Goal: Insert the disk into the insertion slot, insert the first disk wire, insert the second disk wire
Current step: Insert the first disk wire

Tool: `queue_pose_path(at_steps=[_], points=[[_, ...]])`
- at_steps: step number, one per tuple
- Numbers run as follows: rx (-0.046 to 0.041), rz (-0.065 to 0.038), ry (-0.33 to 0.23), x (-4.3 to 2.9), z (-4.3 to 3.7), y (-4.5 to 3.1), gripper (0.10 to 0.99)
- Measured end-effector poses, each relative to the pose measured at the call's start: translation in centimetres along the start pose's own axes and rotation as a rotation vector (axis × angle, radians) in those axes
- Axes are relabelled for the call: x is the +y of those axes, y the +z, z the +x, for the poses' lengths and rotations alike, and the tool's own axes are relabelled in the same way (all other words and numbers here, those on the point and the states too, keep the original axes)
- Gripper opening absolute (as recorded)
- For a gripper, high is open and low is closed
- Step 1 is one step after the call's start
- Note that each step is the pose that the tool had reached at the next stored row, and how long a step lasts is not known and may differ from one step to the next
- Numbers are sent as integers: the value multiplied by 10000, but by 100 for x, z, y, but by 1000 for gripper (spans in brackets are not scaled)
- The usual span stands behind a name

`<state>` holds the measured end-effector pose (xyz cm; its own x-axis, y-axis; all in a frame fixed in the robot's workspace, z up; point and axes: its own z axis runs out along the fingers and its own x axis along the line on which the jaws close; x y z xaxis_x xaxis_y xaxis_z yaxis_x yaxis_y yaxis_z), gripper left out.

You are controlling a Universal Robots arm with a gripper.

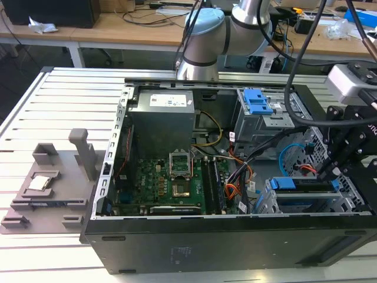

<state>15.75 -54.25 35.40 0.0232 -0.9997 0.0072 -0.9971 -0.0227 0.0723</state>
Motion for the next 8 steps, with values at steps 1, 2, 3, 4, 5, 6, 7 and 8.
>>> queue_pose_path(at_steps=[1, 2, 3, 4, 5, 6, 7, 8], points=[[-2, 1, -1, -1, -5, 3, 165], [-6, 0, -2, -1, -10, 6, 165], [-19, 1, -2, -1, -16, 13, 165], [-32, 1, -3, 6, -17, 20, 165], [-48, 2, -4, 17, -19, 28, 165], [-62, 2, -6, 19, -22, 33, 165], [-74, 3, -7, 21, -24, 35, 165], [-84, 2, -7, 24, -25, 36, 165]])
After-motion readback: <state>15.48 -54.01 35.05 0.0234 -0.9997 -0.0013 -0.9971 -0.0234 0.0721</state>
